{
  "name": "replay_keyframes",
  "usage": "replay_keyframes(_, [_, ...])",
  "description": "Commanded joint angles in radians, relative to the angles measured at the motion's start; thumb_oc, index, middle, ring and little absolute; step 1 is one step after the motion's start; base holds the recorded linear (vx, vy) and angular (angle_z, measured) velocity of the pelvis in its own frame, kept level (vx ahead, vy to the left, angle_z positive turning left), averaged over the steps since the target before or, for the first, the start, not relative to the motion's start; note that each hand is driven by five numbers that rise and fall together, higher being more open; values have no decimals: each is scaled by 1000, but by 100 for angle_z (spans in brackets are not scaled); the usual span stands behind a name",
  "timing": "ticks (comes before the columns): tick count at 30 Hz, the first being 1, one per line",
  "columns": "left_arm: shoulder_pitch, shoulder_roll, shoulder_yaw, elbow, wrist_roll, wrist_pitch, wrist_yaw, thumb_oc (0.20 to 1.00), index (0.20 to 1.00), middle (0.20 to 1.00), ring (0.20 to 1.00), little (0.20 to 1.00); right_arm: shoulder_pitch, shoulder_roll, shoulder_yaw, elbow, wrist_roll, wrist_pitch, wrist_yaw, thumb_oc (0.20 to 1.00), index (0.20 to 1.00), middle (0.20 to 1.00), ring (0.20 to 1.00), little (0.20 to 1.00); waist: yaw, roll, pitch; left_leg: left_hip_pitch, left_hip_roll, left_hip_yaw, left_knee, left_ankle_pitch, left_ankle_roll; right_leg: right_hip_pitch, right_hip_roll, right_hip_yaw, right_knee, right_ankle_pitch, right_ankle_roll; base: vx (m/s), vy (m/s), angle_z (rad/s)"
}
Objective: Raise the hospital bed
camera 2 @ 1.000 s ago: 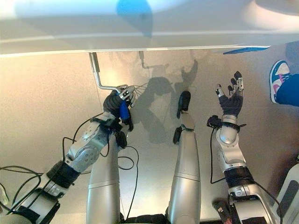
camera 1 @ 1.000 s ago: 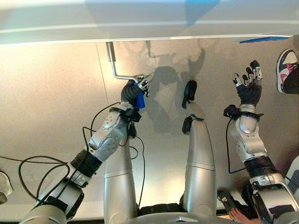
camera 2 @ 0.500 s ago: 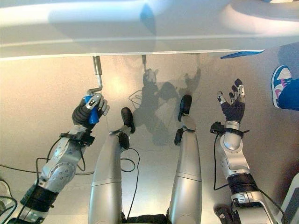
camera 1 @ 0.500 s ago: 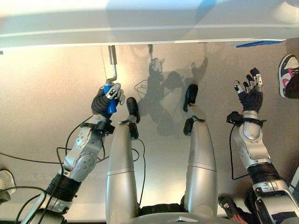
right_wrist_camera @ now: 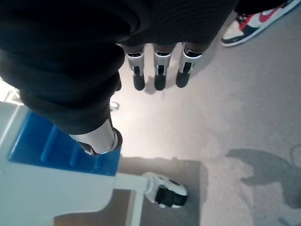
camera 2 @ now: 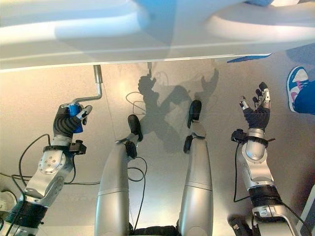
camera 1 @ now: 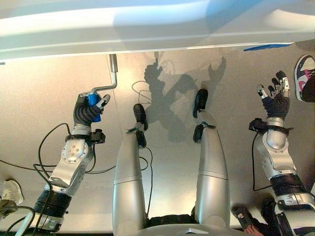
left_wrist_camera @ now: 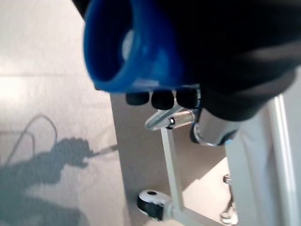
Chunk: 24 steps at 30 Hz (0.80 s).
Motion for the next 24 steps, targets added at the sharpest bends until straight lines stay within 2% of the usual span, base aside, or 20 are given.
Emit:
replay_keyframes(1, [0, 99, 293, 5, 193, -83, 174, 200, 200, 200, 200, 200, 47, -61, -54, -30, -24, -64, -14, 1000, 1000, 1000, 1000, 1000, 18, 64, -30, 25, -48, -47, -116, 65, 51, 38, -29, -10, 60, -38, 44, 11, 12, -4])
replay_keyframes(2, [-52, 114, 261, 75, 267, -47, 182, 200, 200, 200, 200, 200, 36, -68, -45, -24, -22, -65, -15, 1000, 1000, 1000, 1000, 1000, 8, 59, -30, 22, -45, -46, -115, 66, 51, 35, -25, -6, 58, -38, 45, 12, 12, -4])
replay_keyframes(6, [-149, 120, 185, 179, 324, -14, 186, 200, 200, 200, 200, 200, 25, -70, -42, -21, -10, -70, -14, 1000, 1000, 1000, 1000, 1000, 2, 54, -30, 15, -41, -43, -114, 66, 51, 25, -20, -2, 60, -38, 44, 0, 0, 0])
replay_keyframes(7, [-182, 111, 152, 239, 355, 15, 185, 200, 200, 200, 200, 200, 19, -66, -38, -21, -6, -71, -15, 1000, 1000, 1000, 1000, 1000, -5, 49, -30, 13, -39, -43, -111, 65, 51, 23, -18, -1, 60, -40, 45, 0, 0, 0])
replay_keyframes(10, [-221, 101, 122, 297, 360, 30, 182, 200, 200, 200, 200, 200, 13, -65, -32, -22, -5, -73, -18, 1000, 1000, 1000, 1000, 1000, -6, 49, -30, 12, -37, -40, -114, 65, 50, 19, -17, 1, 59, -39, 46, 0, 0, 0])
replay_keyframes(14, [-356, 60, 12, 506, 382, 82, 172, 200, 200, 200, 200, 200, -15, -59, -9, -28, 5, -74, -29, 1000, 1000, 1000, 1000, 1000, -26, 37, -30, 7, -29, -37, -110, 64, 50, 11, -8, 5, 61, -40, 48, 11, -6, -3])
replay_keyframes(18, [-417, 24, -28, 623, 367, 103, 162, 200, 200, 200, 200, 200, -23, -52, 4, -35, 9, -76, -35, 1000, 1000, 1000, 1000, 1000, -36, 27, -30, -9, -25, -33, -90, 57, 50, -5, -3, 6, 76, -45, 47, 7, -3, -2])
replay_keyframes(19, [-454, -4, -59, 729, 362, 129, 142, 200, 200, 200, 200, 200, -32, -49, 21, -36, 13, -74, -36, 1000, 1000, 1000, 1000, 1000, -46, 18, -30, -20, -21, -31, -72, 53, 52, -17, 2, 5, 90, -46, 46, 0, 0, 0])
replay_keyframes(24, [-515, -33, -97, 856, 376, 164, 124, 200, 200, 200, 200, 200, -35, -41, 37, -52, 18, -71, -36, 1000, 1000, 1000, 1000, 1000, -58, 5, -30, -42, -14, -30, -45, 46, 53, -37, 10, 6, 105, -50, 43, 20, -15, -8])
